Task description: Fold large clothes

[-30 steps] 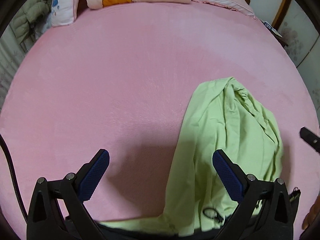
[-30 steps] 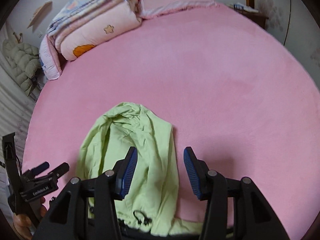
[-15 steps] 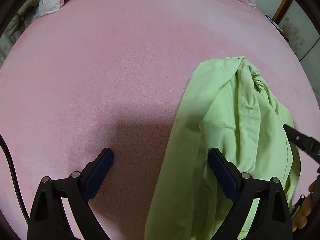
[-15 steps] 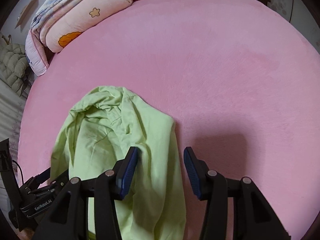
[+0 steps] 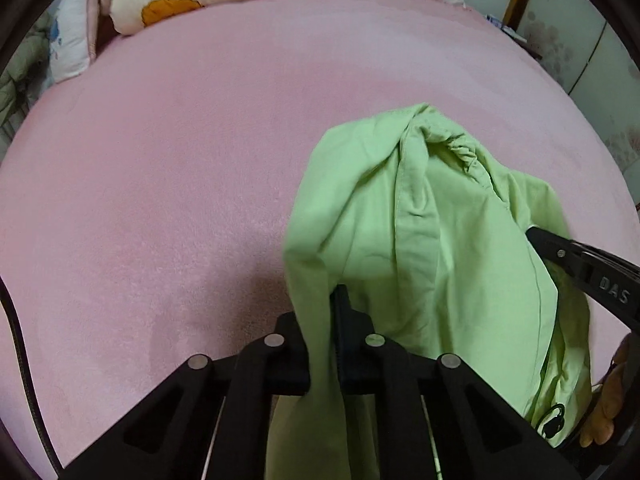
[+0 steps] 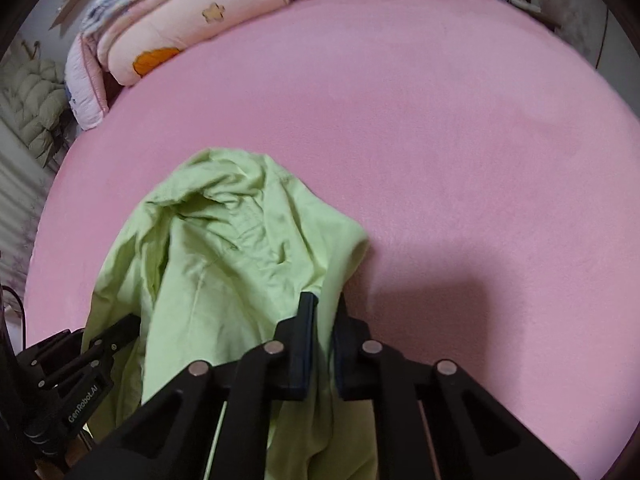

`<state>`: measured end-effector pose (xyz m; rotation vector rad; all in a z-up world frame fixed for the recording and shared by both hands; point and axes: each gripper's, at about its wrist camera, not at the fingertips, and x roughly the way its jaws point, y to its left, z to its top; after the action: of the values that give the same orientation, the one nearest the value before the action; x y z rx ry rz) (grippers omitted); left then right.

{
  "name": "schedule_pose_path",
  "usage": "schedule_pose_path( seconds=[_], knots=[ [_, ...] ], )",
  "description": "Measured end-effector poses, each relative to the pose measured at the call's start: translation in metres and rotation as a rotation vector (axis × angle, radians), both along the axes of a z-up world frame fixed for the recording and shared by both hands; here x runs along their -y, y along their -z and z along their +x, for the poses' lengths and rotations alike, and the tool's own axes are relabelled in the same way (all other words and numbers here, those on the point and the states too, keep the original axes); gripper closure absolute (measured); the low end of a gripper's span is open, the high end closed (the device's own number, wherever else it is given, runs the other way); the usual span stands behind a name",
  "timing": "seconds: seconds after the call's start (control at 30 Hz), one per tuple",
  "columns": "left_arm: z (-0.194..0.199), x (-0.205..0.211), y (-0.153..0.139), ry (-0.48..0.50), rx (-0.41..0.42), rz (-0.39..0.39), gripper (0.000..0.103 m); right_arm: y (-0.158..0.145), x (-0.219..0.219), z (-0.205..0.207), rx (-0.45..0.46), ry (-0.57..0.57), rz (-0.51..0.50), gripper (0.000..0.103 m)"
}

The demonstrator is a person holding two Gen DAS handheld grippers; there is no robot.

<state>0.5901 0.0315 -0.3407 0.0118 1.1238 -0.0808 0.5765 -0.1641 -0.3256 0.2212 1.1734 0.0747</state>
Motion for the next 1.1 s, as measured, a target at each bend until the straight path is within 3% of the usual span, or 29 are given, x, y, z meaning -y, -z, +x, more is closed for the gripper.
schedule_pose_path(
  seconds=[0.13,0.23,0.33,0.4,0.47,0.53,0.6,0.67,0.73,0.87,0.93,1.07,1.1],
  knots=[
    [-0.022,-0.012,-0.036,-0.021,0.096,-0.062,0.098,-0.043,-0.001,-0.021,0.14,-0.028,-0.004,0.096],
    [-0.063,-0.02,-0.078,0.027,0.213,-0.091,0.098,-0.095,0.004,-0.059,0.288,-0.073,0.04,0.096],
    [-0.129,-0.035,-0.115,0.078,0.315,-0.157,0.098,-0.134,0.01,-0.107,0.41,-0.112,0.081,0.096],
    [-0.173,-0.049,-0.12,0.089,0.328,-0.189,0.098,-0.151,0.013,-0.15,0.475,-0.145,0.079,0.096],
    [-0.218,-0.055,-0.108,0.109,0.314,-0.167,0.097,-0.15,0.015,-0.191,0.502,-0.181,0.045,0.095],
    [-0.251,-0.059,-0.091,0.119,0.276,-0.129,0.096,-0.133,0.017,-0.234,0.477,-0.205,-0.016,0.09],
    [-0.282,-0.07,-0.06,0.111,0.182,-0.083,0.096,-0.11,0.018,-0.264,0.415,-0.198,-0.073,0.083],
    [-0.309,-0.08,-0.022,0.068,0.059,-0.044,0.096,-0.081,0.019,-0.289,0.299,-0.196,-0.124,0.083],
    [-0.331,-0.097,0.003,0.007,-0.012,-0.04,0.096,-0.055,0.022,-0.312,0.171,-0.189,-0.171,0.083],
    [-0.35,-0.12,-0.001,-0.075,-0.033,-0.105,0.095,-0.041,0.032,-0.345,0.059,-0.153,-0.184,0.083],
    [-0.358,-0.123,-0.007,-0.115,-0.054,-0.161,0.084,-0.046,0.039,-0.353,0.039,-0.114,-0.154,0.083],
    [-0.353,-0.129,-0.02,-0.138,-0.059,-0.301,0.076,-0.07,0.049,-0.346,0.025,-0.028,-0.061,0.082],
    [-0.352,-0.127,-0.022,-0.137,-0.061,-0.331,0.068,-0.074,0.051,-0.343,0.029,-0.016,-0.04,0.08]
  ],
)
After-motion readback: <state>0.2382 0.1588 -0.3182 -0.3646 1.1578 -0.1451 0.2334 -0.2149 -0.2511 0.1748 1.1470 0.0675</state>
